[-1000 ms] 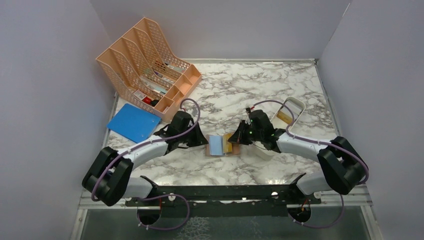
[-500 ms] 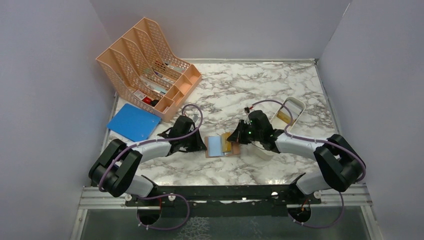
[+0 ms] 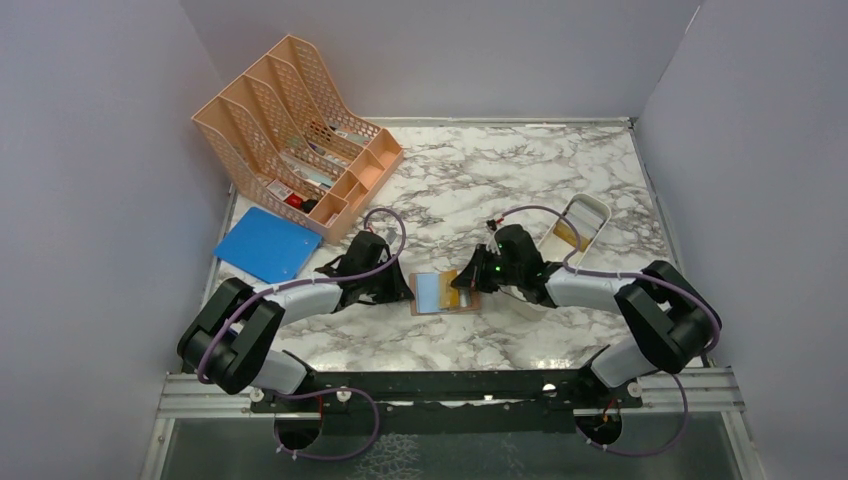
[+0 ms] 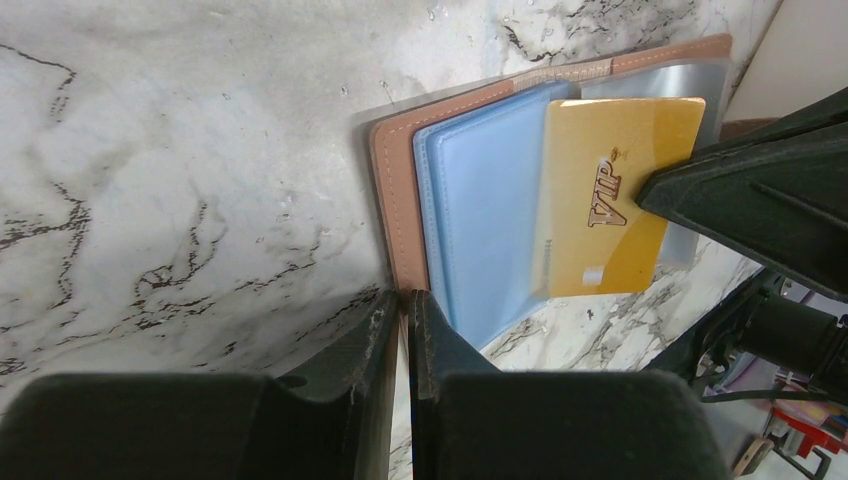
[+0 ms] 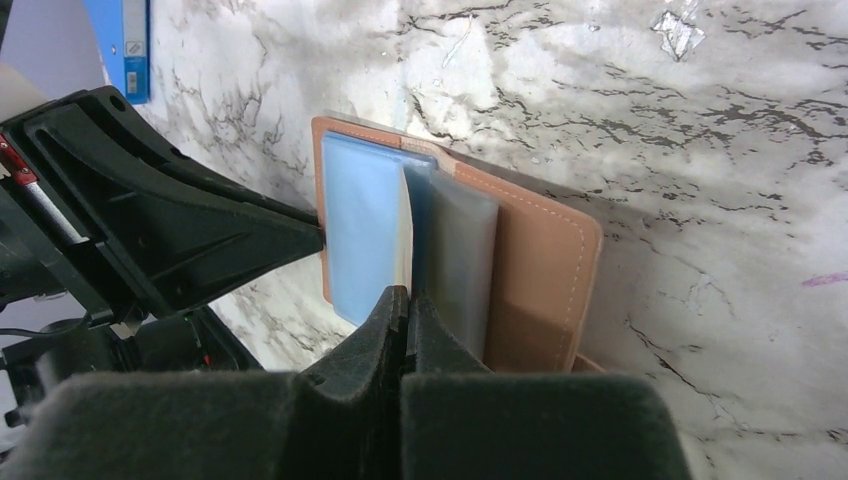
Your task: Put the credit cards into the card holder
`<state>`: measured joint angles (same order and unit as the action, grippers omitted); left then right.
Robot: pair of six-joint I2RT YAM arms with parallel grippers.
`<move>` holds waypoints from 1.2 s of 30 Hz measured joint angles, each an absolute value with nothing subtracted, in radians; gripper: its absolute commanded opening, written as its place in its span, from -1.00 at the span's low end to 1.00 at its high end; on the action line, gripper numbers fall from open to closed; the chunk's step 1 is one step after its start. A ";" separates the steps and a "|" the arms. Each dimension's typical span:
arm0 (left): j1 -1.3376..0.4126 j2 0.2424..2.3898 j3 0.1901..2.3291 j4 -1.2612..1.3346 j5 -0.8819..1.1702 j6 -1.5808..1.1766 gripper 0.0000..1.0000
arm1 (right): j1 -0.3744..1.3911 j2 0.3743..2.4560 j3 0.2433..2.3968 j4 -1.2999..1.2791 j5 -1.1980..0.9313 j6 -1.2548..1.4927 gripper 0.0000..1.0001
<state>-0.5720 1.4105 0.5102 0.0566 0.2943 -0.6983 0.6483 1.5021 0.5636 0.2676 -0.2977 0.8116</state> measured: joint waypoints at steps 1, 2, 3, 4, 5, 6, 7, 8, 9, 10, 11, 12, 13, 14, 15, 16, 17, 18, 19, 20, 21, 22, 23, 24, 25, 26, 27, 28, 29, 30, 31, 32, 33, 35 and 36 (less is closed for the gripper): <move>-0.572 1.411 0.510 0.058 0.294 -0.699 -0.74 | 0.648 1.505 0.562 0.270 -0.302 0.814 -0.98; -0.572 1.412 0.510 0.059 0.294 -0.698 -0.74 | 0.648 1.507 0.562 0.271 -0.305 0.815 -0.98; -0.572 1.412 0.510 0.060 0.295 -0.698 -0.73 | 0.648 1.508 0.562 0.272 -0.306 0.816 -0.98; -0.572 1.414 0.510 0.062 0.295 -0.699 -0.74 | 0.648 1.508 0.562 0.272 -0.307 0.818 -0.98; -0.572 1.414 0.510 0.062 0.295 -0.699 -0.73 | 0.648 1.508 0.562 0.271 -0.307 0.820 -0.97; -0.572 1.414 0.510 0.063 0.295 -0.699 -0.74 | 0.648 1.508 0.562 0.268 -0.307 0.820 -0.98; -0.572 1.415 0.510 0.063 0.295 -0.698 -0.73 | 0.648 1.508 0.562 0.266 -0.307 0.822 -0.98; -0.572 1.415 0.510 0.064 0.295 -0.699 -0.74 | 0.648 1.508 0.563 0.262 -0.307 0.822 -0.98; -0.572 1.416 0.510 0.064 0.295 -0.698 -0.74 | 0.648 1.508 0.564 0.255 -0.307 0.823 -0.98; -0.572 1.416 0.510 0.065 0.295 -0.698 -0.74 | 0.648 1.508 0.564 0.254 -0.307 0.823 -0.98; -0.572 1.416 0.510 0.065 0.295 -0.698 -0.74 | 0.648 1.508 0.565 0.249 -0.307 0.822 -0.98; -0.572 1.416 0.510 0.065 0.295 -0.698 -0.73 | 0.648 1.509 0.567 0.245 -0.307 0.822 -0.97; -0.572 1.416 0.510 0.065 0.295 -0.698 -0.73 | 0.648 1.511 0.569 0.243 -0.307 0.822 -0.96; -0.572 1.416 0.510 0.065 0.295 -0.698 -0.72 | 0.648 1.515 0.573 0.244 -0.310 0.821 -0.95; -0.572 1.416 0.510 0.065 0.295 -0.698 -0.72 | 0.648 1.523 0.577 0.244 -0.314 0.819 -0.92; -0.572 1.416 0.510 0.065 0.296 -0.698 -0.72 | 0.648 1.533 0.584 0.243 -0.319 0.818 -0.88; -0.572 1.416 0.510 0.065 0.297 -0.698 -0.72 | 0.648 1.542 0.590 0.243 -0.324 0.817 -0.84; -0.572 1.416 0.510 0.065 0.298 -0.698 -0.72 | 0.648 1.557 0.602 0.239 -0.329 0.813 -0.79; -0.572 1.415 0.510 0.065 0.298 -0.698 -0.72 | 0.648 1.569 0.612 0.236 -0.333 0.810 -0.75; -0.572 1.415 0.510 0.065 0.298 -0.698 -0.72 | 0.648 1.579 0.622 0.230 -0.335 0.808 -0.69; -0.572 1.414 0.510 0.064 0.298 -0.698 -0.72 | 0.648 1.586 0.632 0.221 -0.336 0.805 -0.65; -0.572 1.413 0.510 0.063 0.298 -0.697 -0.72 | 0.648 1.592 0.639 0.209 -0.335 0.801 -0.61; -0.572 1.411 0.510 0.062 0.298 -0.696 -0.72 | 0.648 1.596 0.647 0.194 -0.334 0.796 -0.57; -0.572 1.410 0.510 0.060 0.298 -0.696 -0.72 | 0.648 1.597 0.654 0.175 -0.332 0.791 -0.52; -0.572 1.408 0.510 0.058 0.298 -0.695 -0.72 | 0.648 1.597 0.660 0.159 -0.329 0.785 -0.44; -0.572 1.406 0.510 0.055 0.298 -0.694 -0.72 | 0.648 1.597 0.664 0.143 -0.326 0.782 -0.38; -0.572 1.404 0.510 0.050 0.297 -0.693 -0.71 | 0.648 1.597 0.669 0.128 -0.323 0.777 -0.32; -0.572 1.402 0.509 0.047 0.297 -0.693 -0.71 | 0.648 1.597 0.672 0.112 -0.319 0.772 -0.27; -0.572 1.397 0.508 0.043 0.297 -0.692 -0.71 | 0.649 1.596 0.673 0.097 -0.315 0.766 -0.23; -0.572 1.393 0.503 0.042 0.297 -0.692 -0.71 | 0.649 1.593 0.677 0.083 -0.311 0.762 -0.20; -0.572 1.388 0.499 0.042 0.297 -0.692 -0.71 | 0.649 1.590 0.684 0.068 -0.306 0.757 -0.16; -0.572 1.384 0.496 0.042 0.297 -0.692 -0.71 | 0.649 1.587 0.688 0.057 -0.300 0.753 -0.13; -0.572 1.381 0.493 0.042 0.297 -0.693 -0.71 | 0.649 1.583 0.690 0.047 -0.296 0.750 -0.08; -0.572 1.379 0.492 0.042 0.297 -0.693 -0.71 | 0.649 1.574 0.691 0.030 -0.291 0.746 0.02; -0.572 1.379 0.492 0.042 0.298 -0.694 -0.71 | 0.649 1.568 0.692 0.021 -0.288 0.743 0.03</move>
